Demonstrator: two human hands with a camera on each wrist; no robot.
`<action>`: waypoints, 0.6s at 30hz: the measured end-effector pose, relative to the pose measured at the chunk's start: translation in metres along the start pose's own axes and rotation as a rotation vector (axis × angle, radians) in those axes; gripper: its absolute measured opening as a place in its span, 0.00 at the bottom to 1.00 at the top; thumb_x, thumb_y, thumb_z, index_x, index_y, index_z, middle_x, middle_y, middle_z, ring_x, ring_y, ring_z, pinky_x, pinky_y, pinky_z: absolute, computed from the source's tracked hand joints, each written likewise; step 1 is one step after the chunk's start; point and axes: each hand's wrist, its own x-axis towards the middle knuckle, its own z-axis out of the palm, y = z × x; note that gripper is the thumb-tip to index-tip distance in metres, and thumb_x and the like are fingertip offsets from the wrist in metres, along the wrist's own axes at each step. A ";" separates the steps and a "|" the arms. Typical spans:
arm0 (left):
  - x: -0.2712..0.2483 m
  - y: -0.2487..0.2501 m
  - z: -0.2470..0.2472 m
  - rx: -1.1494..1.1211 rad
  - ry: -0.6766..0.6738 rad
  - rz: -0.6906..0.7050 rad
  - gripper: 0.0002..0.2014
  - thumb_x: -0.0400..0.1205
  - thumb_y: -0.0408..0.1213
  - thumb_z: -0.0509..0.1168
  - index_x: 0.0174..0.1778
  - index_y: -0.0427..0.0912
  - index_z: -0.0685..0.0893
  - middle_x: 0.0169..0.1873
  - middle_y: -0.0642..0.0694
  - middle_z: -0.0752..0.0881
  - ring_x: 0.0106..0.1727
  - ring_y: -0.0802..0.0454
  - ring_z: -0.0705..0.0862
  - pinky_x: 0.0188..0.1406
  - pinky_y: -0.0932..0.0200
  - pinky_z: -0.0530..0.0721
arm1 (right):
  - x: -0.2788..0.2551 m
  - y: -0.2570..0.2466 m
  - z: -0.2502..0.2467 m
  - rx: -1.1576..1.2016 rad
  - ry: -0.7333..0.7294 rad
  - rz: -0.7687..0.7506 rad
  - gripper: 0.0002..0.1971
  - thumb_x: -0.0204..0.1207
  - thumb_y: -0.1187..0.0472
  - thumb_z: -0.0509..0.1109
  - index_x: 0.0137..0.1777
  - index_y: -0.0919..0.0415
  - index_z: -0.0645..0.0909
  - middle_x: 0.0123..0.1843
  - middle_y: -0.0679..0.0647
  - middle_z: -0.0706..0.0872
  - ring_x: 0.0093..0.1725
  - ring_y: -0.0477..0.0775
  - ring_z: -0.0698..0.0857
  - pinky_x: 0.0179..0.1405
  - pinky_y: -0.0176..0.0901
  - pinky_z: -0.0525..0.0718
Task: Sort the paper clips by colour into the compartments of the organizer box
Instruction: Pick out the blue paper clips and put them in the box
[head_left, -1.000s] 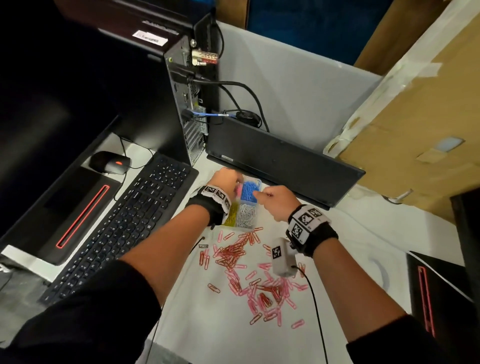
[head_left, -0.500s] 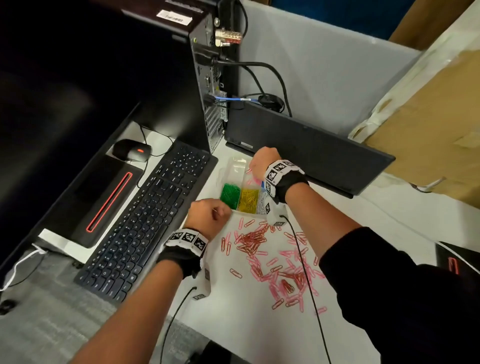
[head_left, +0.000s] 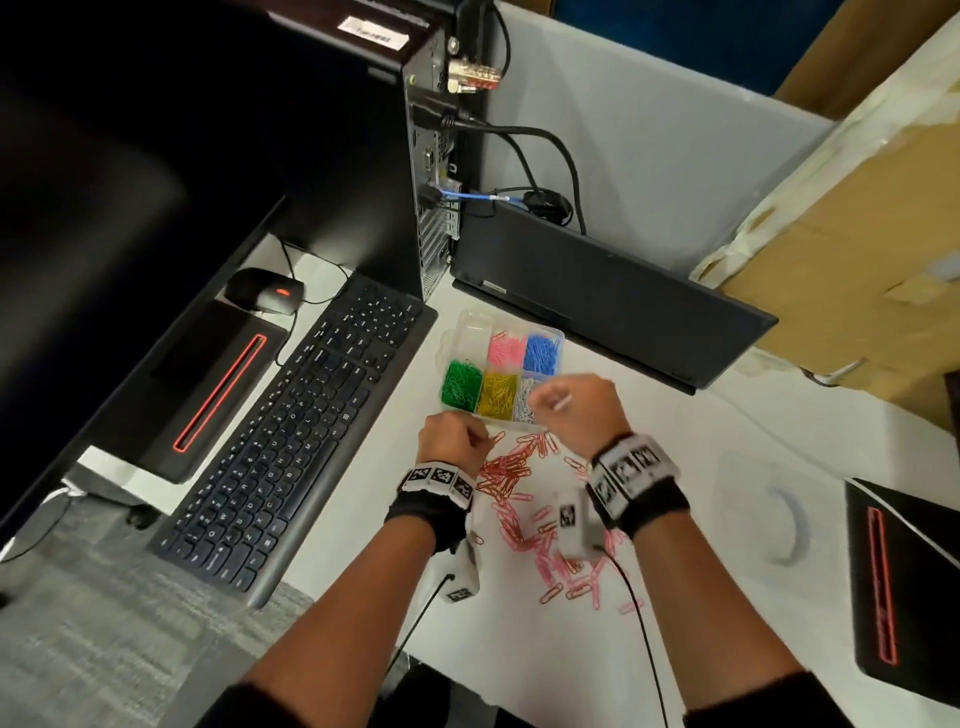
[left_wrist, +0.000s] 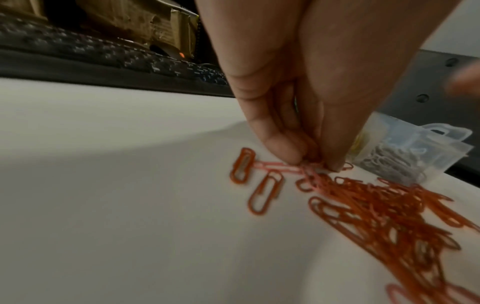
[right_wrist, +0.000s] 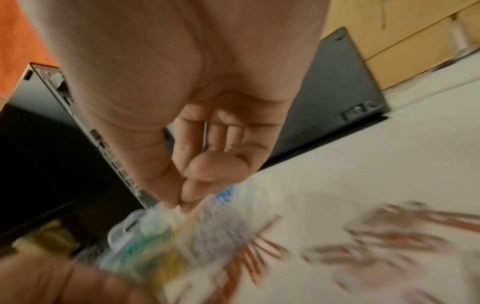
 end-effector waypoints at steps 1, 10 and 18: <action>0.000 0.000 -0.001 0.021 -0.027 -0.009 0.05 0.72 0.42 0.77 0.41 0.46 0.93 0.41 0.49 0.92 0.46 0.50 0.89 0.56 0.59 0.85 | -0.014 0.011 0.007 0.034 -0.046 0.008 0.05 0.77 0.59 0.74 0.45 0.54 0.91 0.42 0.45 0.92 0.40 0.35 0.87 0.49 0.36 0.88; -0.016 -0.015 -0.013 0.100 -0.149 0.017 0.04 0.75 0.37 0.73 0.37 0.44 0.93 0.37 0.49 0.92 0.41 0.52 0.89 0.46 0.62 0.86 | -0.039 0.038 0.059 -0.113 0.020 0.019 0.11 0.81 0.57 0.70 0.60 0.49 0.88 0.48 0.47 0.92 0.44 0.50 0.88 0.54 0.48 0.88; -0.037 -0.046 -0.026 -0.181 0.018 -0.001 0.17 0.77 0.22 0.62 0.53 0.48 0.81 0.34 0.48 0.89 0.37 0.53 0.88 0.34 0.72 0.81 | -0.044 0.040 0.056 -0.183 -0.015 0.069 0.02 0.78 0.55 0.71 0.47 0.50 0.85 0.41 0.49 0.90 0.42 0.54 0.89 0.43 0.44 0.87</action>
